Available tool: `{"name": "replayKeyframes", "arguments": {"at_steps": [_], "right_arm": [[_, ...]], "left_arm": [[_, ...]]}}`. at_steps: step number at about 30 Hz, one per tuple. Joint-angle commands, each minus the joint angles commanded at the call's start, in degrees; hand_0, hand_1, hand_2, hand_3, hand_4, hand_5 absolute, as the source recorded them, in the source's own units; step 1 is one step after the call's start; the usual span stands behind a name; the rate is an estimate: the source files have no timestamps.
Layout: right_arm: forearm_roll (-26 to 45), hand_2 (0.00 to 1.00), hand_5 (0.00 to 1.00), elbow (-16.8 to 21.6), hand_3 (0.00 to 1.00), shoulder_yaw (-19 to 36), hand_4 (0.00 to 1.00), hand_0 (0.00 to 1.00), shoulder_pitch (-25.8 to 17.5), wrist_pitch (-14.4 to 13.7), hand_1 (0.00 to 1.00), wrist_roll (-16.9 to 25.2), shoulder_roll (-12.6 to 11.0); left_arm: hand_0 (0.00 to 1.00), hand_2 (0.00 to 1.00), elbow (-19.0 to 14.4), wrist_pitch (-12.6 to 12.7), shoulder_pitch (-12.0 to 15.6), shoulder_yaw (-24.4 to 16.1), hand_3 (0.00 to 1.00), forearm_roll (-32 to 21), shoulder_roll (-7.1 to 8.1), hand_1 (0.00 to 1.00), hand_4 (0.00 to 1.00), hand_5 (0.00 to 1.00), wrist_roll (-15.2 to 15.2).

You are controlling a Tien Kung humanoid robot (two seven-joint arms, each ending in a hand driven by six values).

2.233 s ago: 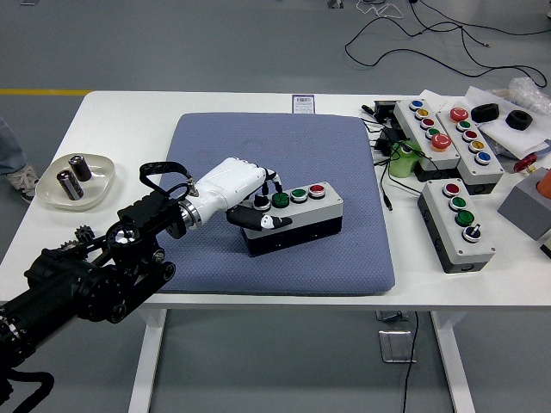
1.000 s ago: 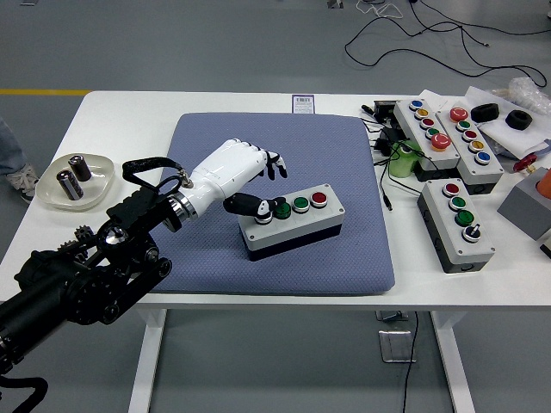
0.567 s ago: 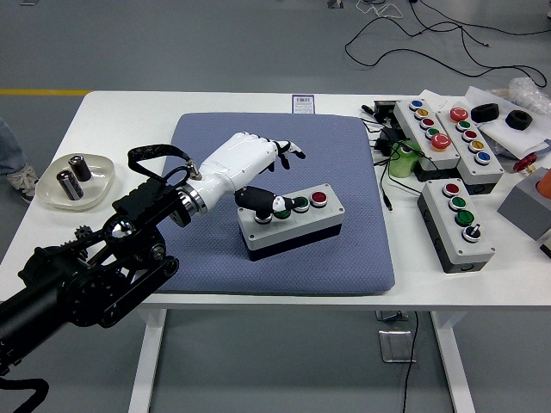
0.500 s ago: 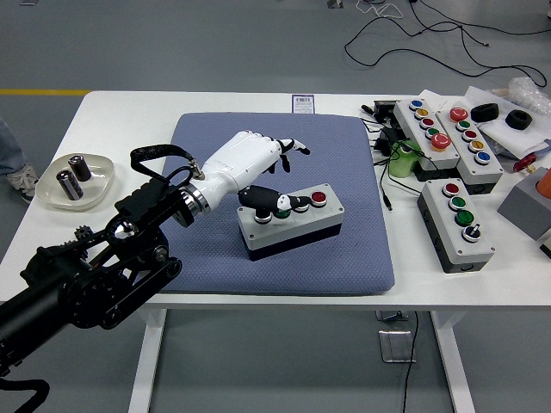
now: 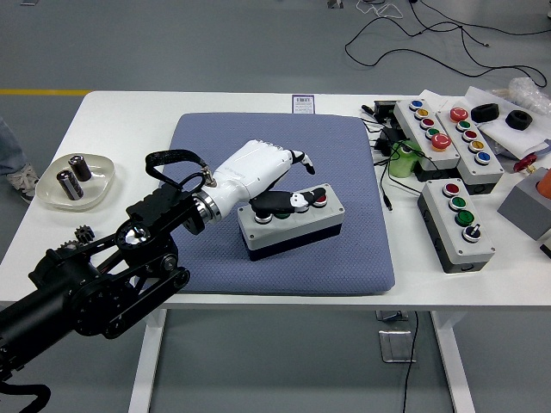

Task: Pick up the button,place it on the desk,press the button,press the button

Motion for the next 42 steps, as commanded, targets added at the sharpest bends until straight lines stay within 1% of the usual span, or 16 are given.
{"name": "replayKeyframes", "arguments": {"at_steps": [1,6,7,14,18,24,28,32,34,35,38,40,42], "right_arm": [[0.03,0.683,0.171,0.0,0.627,0.01,0.308,0.672,0.01,-0.01,0.646,-0.01,0.01],[0.28,0.683,0.171,0.0,0.627,-0.15,0.308,0.672,0.0,-0.04,0.646,-0.01,0.02],[0.31,0.683,0.171,0.0,0.628,-0.16,0.309,0.672,0.02,-0.04,0.647,-0.01,0.02],[0.45,0.683,0.171,0.0,0.628,-0.24,0.309,0.672,0.03,-0.04,0.647,-0.07,0.01],[0.31,0.683,0.171,0.0,0.628,-0.16,0.309,0.672,-0.04,-0.02,0.647,-0.11,0.03],[0.21,0.683,0.172,0.0,0.629,-0.05,0.309,0.672,-0.12,-0.02,0.65,-0.11,0.0],[0.03,0.683,0.172,0.0,0.629,0.12,0.309,0.672,-0.19,-0.02,0.65,-0.1,-0.02],[-0.01,0.683,0.172,0.0,0.629,0.15,0.309,0.672,-0.2,-0.03,0.65,-0.09,0.0],[0.16,0.683,0.172,0.0,0.629,0.04,0.309,0.672,-0.21,-0.04,0.65,-0.07,0.01],[0.24,0.683,0.172,0.0,0.629,-0.01,0.309,0.672,-0.19,-0.05,0.65,-0.07,0.02],[0.3,0.683,0.172,0.0,0.629,-0.08,0.309,0.672,-0.13,-0.05,0.65,-0.07,0.04],[0.43,0.683,0.172,0.0,0.629,-0.16,0.309,0.672,-0.12,-0.05,0.65,-0.07,0.04],[0.51,0.683,0.172,0.0,0.629,-0.24,0.309,0.672,-0.12,-0.04,0.65,-0.06,0.03]], "left_arm": [[0.002,0.002,-0.07,-0.28,0.03,0.07,0.57,0.21,-0.13,0.002,0.595,0.905,0.26],[0.002,0.002,-0.09,-1.35,0.05,0.74,0.57,0.74,-0.73,0.002,0.595,0.905,1.11],[0.002,0.002,0.03,-1.47,0.01,0.96,0.567,0.76,-0.82,0.002,0.593,0.887,1.21],[0.002,0.002,1.35,-1.73,-0.04,2.27,0.569,0.71,-1.25,0.002,0.592,0.884,1.81],[0.002,0.002,2.53,-1.37,0.27,2.08,0.569,0.66,-1.71,0.002,0.592,0.884,2.78],[0.002,0.002,3.75,-1.82,0.51,1.99,0.571,0.51,-1.79,0.002,0.591,0.885,3.52],[0.002,0.002,4.01,-2.89,0.69,2.14,0.572,0.36,-1.66,0.002,0.591,0.889,3.5],[0.002,0.002,4.35,-4.85,0.8,2.36,0.565,0.24,-1.67,0.002,0.592,0.888,3.81],[0.002,0.002,4.36,-5.31,0.88,2.4,0.565,0.13,-1.65,0.002,0.592,0.888,3.82],[0.002,0.002,4.35,-5.2,0.89,2.42,0.565,0.1,-1.64,0.002,0.592,0.888,3.81],[0.002,0.002,4.14,-3.43,0.85,2.31,0.571,-0.34,-1.65,0.002,0.593,0.892,3.71],[0.002,0.002,3.83,-0.9,0.74,1.95,0.571,-1.04,-1.76,0.002,0.593,0.892,3.52],[0.002,0.002,3.63,0.96,0.6,1.68,0.571,-1.63,-1.89,0.002,0.593,0.892,3.5]]}}
